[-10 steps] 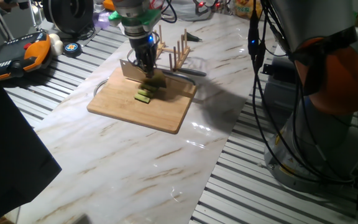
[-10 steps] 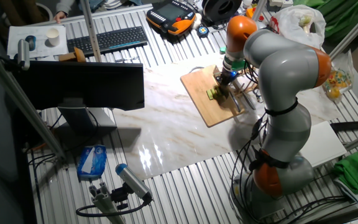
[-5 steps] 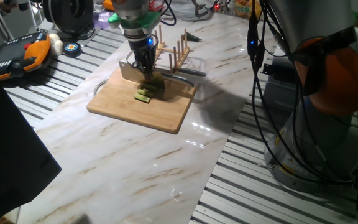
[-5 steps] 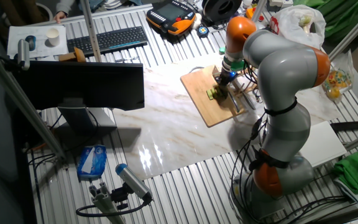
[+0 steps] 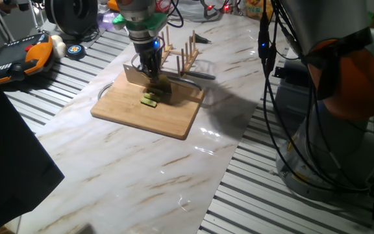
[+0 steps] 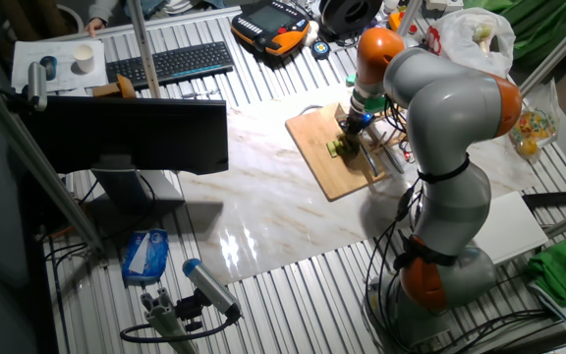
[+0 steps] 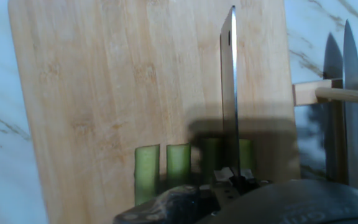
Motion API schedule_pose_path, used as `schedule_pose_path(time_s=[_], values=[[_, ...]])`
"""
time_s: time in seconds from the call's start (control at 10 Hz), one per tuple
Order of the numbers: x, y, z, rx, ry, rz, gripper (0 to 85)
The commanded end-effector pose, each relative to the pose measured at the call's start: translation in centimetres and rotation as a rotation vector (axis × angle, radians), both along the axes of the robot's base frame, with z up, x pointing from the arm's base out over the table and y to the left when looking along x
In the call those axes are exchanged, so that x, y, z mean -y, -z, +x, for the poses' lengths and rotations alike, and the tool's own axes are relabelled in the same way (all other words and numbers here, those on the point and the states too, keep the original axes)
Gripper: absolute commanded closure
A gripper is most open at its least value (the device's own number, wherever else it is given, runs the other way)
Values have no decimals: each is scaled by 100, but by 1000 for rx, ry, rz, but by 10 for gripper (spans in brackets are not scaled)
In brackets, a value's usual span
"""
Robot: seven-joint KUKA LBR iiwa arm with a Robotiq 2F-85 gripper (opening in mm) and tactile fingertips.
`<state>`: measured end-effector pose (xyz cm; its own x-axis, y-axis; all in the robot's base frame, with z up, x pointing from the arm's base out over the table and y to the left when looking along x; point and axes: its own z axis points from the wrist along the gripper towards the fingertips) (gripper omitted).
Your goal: Cut the cucumber into segments
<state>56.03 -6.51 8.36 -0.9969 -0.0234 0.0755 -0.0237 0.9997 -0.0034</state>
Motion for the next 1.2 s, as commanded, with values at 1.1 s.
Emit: schedule_pose_path(time_s=[1.1], values=[[-47,-347,-105,13,0,-6,843]])
